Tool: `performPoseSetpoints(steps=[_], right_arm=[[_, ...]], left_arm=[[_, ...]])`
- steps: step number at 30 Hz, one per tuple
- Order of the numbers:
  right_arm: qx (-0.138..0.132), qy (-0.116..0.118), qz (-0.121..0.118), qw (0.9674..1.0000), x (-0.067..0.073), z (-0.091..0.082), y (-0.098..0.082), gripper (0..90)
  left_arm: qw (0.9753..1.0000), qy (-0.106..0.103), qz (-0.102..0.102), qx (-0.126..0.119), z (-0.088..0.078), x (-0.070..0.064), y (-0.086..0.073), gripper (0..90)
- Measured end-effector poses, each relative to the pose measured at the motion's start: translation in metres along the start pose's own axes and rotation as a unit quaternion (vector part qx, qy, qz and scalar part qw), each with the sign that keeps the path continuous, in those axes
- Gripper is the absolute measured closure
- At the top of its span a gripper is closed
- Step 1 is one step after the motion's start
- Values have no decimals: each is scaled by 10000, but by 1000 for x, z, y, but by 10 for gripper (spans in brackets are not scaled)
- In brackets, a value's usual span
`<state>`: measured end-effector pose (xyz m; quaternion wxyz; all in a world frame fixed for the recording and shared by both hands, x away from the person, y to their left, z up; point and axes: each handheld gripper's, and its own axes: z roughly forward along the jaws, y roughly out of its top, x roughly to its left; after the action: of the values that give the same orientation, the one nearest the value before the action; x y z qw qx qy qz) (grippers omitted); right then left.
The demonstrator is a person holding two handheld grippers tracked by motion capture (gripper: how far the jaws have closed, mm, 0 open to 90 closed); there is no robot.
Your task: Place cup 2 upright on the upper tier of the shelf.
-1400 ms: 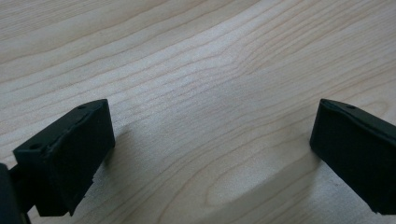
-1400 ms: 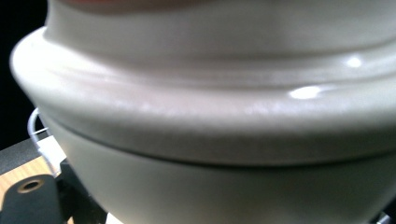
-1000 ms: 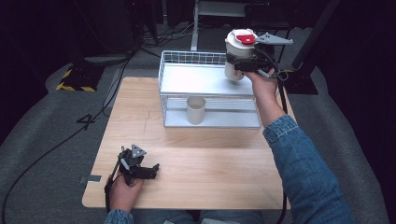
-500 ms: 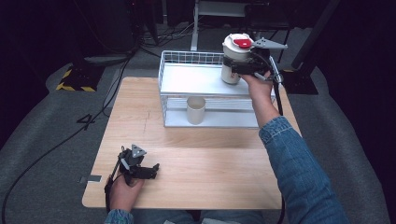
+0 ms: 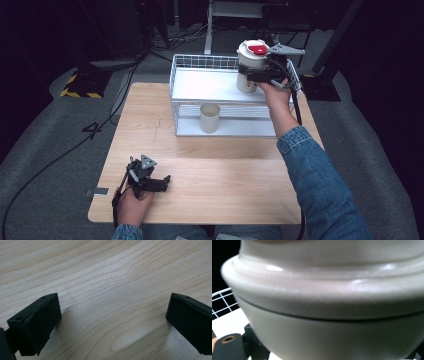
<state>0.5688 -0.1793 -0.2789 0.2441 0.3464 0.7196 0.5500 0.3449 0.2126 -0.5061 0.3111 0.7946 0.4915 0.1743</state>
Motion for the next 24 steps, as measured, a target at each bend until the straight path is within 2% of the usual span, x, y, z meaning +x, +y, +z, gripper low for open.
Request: performPoseSetpoints(steps=[21,24], right_arm=[[11,-14,15,10000,0,1,0,116],[13,-29,-105,9999,-1,1,0,92]], left_arm=[[10000,1,-1,0,0,0,0,4],[10000,6,7,2,0,0,0,3]])
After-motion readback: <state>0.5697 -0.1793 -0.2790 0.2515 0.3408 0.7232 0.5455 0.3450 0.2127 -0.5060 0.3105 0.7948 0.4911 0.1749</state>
